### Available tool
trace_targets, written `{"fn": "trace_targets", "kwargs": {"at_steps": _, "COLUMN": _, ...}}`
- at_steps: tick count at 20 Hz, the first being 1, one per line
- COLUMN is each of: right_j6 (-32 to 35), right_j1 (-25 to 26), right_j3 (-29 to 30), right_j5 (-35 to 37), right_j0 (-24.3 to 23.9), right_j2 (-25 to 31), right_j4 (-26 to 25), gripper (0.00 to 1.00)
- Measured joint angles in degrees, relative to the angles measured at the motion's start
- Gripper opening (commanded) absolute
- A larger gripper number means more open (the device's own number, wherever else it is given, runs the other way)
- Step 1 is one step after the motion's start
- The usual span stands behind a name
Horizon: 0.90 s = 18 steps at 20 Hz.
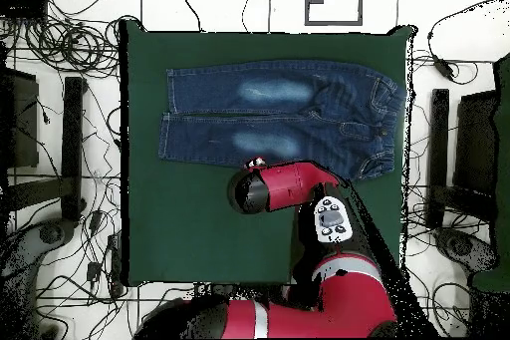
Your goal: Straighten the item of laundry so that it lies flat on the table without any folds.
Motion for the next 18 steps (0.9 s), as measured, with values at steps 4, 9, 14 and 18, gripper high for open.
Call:
{"fn": "trace_targets", "kwargs": {"at_steps": 4, "right_j6": 0.0, "right_j1": 0.0, "right_j3": 0.0, "right_j5": 0.0, "right_j0": -0.7, "right_j2": 0.1, "right_j4": -1.5, "gripper": 1.0}}
{"fn": "trace_targets", "kwargs": {"at_steps": 9, "right_j6": 0.0, "right_j1": -0.1, "right_j3": 0.0, "right_j5": 0.0, "right_j0": -2.7, "right_j2": 0.9, "right_j4": -4.0, "gripper": 1.0}}
{"fn": "trace_targets", "kwargs": {"at_steps": 14, "right_j6": 0.0, "right_j1": -0.3, "right_j3": 0.0, "right_j5": 0.0, "right_j0": -3.5, "right_j2": 2.1, "right_j4": -6.8, "gripper": 1.0}}
{"fn": "trace_targets", "kwargs": {"at_steps": 18, "right_j6": 0.0, "right_j1": -0.5, "right_j3": 0.0, "right_j5": -0.3, "right_j0": -3.7, "right_j2": 2.7, "right_j4": -9.2, "gripper": 1.0}}
